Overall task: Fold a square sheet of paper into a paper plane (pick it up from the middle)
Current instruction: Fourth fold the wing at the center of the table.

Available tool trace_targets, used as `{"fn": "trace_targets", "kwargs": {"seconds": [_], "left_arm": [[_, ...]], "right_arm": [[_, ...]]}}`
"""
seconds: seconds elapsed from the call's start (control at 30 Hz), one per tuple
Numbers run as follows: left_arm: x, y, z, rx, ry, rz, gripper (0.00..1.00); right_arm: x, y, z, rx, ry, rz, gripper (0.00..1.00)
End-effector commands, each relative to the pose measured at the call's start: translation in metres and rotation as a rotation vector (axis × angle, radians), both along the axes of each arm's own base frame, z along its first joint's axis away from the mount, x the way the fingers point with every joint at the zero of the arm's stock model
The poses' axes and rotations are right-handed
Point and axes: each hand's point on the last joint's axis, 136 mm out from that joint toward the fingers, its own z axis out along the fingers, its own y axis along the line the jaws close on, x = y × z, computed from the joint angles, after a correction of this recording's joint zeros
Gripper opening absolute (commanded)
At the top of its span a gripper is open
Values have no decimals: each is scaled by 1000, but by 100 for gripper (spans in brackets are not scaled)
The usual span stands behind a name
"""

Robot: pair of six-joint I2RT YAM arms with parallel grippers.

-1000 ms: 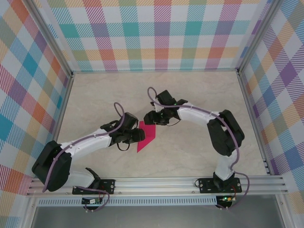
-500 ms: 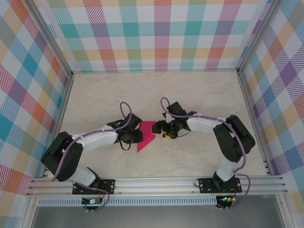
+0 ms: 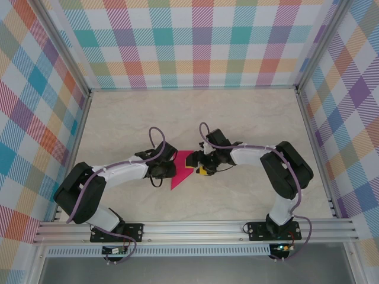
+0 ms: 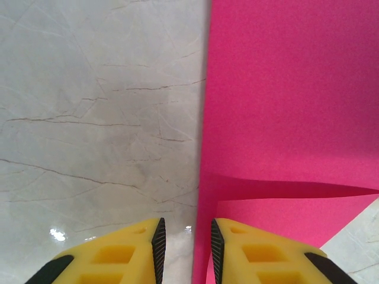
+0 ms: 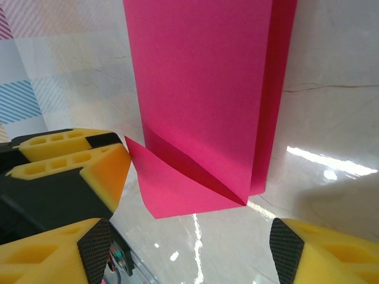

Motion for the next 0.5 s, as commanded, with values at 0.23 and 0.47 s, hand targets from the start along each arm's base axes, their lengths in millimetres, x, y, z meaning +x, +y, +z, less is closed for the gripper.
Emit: {"fn": "trace_targets", "kwargs": {"seconds": [0.23,0.47], "left_arm": [[0,7,0,16,9,27,28],[0,8,0,15,10,28,28]], "right_arm": [[1,16,3,36,20,18,72],[2,23,2,45,22,32,69]]}}
